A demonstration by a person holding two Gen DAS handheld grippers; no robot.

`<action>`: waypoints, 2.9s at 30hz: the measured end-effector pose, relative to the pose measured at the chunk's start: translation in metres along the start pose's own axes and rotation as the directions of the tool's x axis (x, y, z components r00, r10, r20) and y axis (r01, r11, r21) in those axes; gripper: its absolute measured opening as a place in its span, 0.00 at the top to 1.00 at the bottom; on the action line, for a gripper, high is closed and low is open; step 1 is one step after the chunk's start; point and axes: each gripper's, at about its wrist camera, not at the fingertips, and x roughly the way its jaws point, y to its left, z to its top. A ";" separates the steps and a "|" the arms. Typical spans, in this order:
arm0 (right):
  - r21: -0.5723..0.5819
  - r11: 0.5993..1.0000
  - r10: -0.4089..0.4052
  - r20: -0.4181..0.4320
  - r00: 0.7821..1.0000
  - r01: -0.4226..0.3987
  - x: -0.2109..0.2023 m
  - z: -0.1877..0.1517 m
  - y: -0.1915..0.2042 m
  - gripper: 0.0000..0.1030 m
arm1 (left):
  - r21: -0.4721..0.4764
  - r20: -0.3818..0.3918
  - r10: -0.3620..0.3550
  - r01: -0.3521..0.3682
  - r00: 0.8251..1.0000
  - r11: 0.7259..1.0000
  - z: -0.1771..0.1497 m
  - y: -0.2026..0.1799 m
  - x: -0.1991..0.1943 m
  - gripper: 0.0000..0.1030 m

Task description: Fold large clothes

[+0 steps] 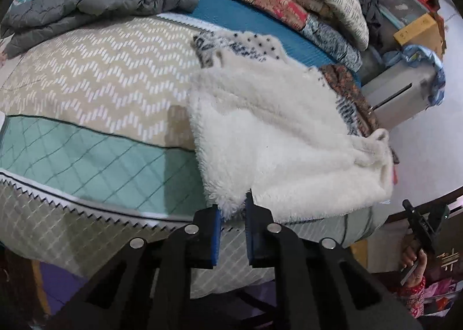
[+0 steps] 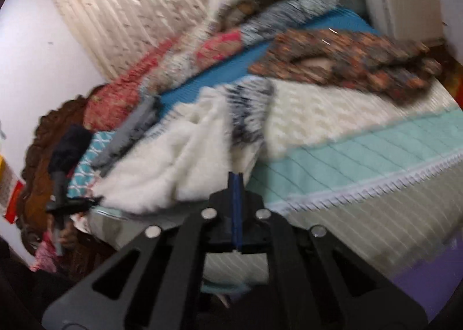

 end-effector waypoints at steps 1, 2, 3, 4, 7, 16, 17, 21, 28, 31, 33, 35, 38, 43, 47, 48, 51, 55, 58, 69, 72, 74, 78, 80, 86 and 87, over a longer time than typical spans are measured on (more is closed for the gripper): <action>0.023 0.999 -0.046 -0.027 0.999 0.046 0.007 -0.009 -0.013 1.00 | -0.002 -0.023 0.010 -0.011 1.000 1.000 -0.003 0.003 0.007 0.47; 0.048 0.996 -0.068 -0.039 0.997 0.070 0.014 -0.017 -0.022 1.00 | -0.007 -0.051 0.032 -0.032 0.998 0.999 -0.005 0.006 0.016 0.47; 0.070 0.995 -0.070 -0.043 0.997 0.073 0.018 -0.020 -0.026 1.00 | -0.015 -0.078 0.058 -0.060 0.995 0.998 -0.008 0.011 0.025 0.47; 0.098 0.993 -0.056 -0.040 0.998 0.060 0.024 -0.023 -0.026 0.99 | -0.030 -0.105 0.085 -0.089 0.991 0.996 -0.010 0.015 0.036 0.47; 0.017 1.000 0.000 -0.021 1.000 0.000 0.036 -0.017 0.005 0.81 | -0.059 -0.107 0.091 -0.097 0.990 0.993 -0.011 0.016 0.040 0.49; -0.298 0.952 0.061 -0.024 0.998 -0.066 0.109 0.044 0.120 0.55 | -0.048 0.092 0.059 -0.054 0.994 0.997 0.018 -0.004 -0.019 0.53; -0.304 0.950 0.065 -0.032 0.997 -0.072 0.119 0.047 0.124 0.55 | -0.035 0.094 0.058 -0.055 0.994 0.998 0.023 -0.010 -0.018 0.53; -0.253 0.966 0.023 -0.132 0.991 -0.056 0.169 0.051 0.112 0.55 | 0.037 0.079 0.043 -0.046 0.996 0.998 0.040 -0.041 0.015 0.53; -0.255 0.965 -0.012 -0.262 0.965 -0.057 0.179 0.057 0.097 0.57 | 0.040 -0.124 0.129 -0.125 0.984 0.991 0.050 -0.026 0.105 0.53; -0.321 0.944 0.029 -0.158 0.987 -0.079 0.155 0.106 0.114 0.56 | 0.076 -0.023 0.019 -0.018 1.000 0.997 0.072 -0.038 0.070 0.53; -0.332 0.942 0.008 -0.123 0.992 -0.048 0.169 0.150 0.122 0.56 | 0.138 0.076 0.026 -0.037 0.997 0.990 0.100 -0.056 0.050 0.58; -0.335 0.942 -0.016 -0.109 0.994 -0.022 0.194 0.182 0.126 0.47 | 0.190 0.136 0.050 -0.075 0.989 0.979 0.140 -0.078 0.048 0.74; -0.285 0.959 -0.046 -0.145 0.988 0.003 0.259 0.223 0.129 0.34 | 0.242 0.160 0.119 -0.156 0.980 0.958 0.201 -0.109 0.080 0.96; -0.227 0.972 -0.124 -0.249 0.961 0.066 0.354 0.248 0.134 0.34 | 0.301 0.110 0.257 -0.279 0.960 0.912 0.272 -0.141 0.164 0.99; -0.237 0.969 -0.138 -0.290 0.947 0.068 0.385 0.248 0.133 0.34 | 0.279 0.039 0.313 -0.311 0.949 0.909 0.296 -0.142 0.220 0.99; -0.240 0.968 -0.140 -0.298 0.944 0.068 0.392 0.249 0.132 0.35 | 0.270 0.023 0.323 -0.317 0.946 0.909 0.299 -0.140 0.231 0.99; -0.276 0.959 -0.147 -0.314 0.938 0.058 0.400 0.245 0.136 0.83 | 0.255 -0.020 0.337 -0.321 0.941 0.912 0.303 -0.135 0.255 0.56; -0.333 0.942 -0.122 -0.248 0.961 0.033 0.375 0.244 0.151 0.87 | 0.253 0.032 0.277 -0.276 0.960 0.927 0.296 -0.141 0.231 0.45; -0.344 0.939 -0.063 -0.154 0.986 0.006 0.328 0.241 0.161 0.87 | 0.279 0.106 0.206 -0.228 0.973 0.933 0.279 -0.151 0.184 0.45; -0.505 0.863 0.052 0.065 0.997 -0.012 0.128 0.088 0.207 0.87 | 0.397 0.278 0.013 -0.127 0.960 0.909 0.104 -0.153 0.029 0.45; -0.531 0.847 0.020 0.072 0.997 0.021 0.103 0.033 0.205 0.87 | 0.425 0.262 0.012 -0.126 0.965 0.896 0.047 -0.140 0.013 0.45; -0.522 0.853 0.007 0.062 0.998 0.027 0.091 -0.004 0.199 0.87 | 0.419 0.242 0.011 -0.115 0.970 0.901 0.014 -0.127 0.008 0.45; -0.489 0.871 -0.052 0.020 0.998 0.055 0.096 -0.050 0.182 0.87 | 0.386 0.181 0.015 -0.085 0.983 0.919 -0.033 -0.108 0.017 0.45; -0.431 0.900 -0.073 -0.012 0.997 0.061 0.111 -0.065 0.167 0.87 | 0.365 0.143 0.056 -0.105 0.988 0.925 -0.044 -0.100 0.038 0.45; -0.371 0.926 -0.098 -0.053 0.994 0.072 0.139 -0.084 0.150 0.83 | 0.371 0.088 0.145 -0.167 0.986 0.913 -0.057 -0.085 0.080 0.47; -0.378 0.924 -0.088 -0.057 0.994 0.060 0.137 -0.085 0.151 0.78 | 0.374 0.087 0.144 -0.167 0.986 0.912 -0.058 -0.084 0.079 0.48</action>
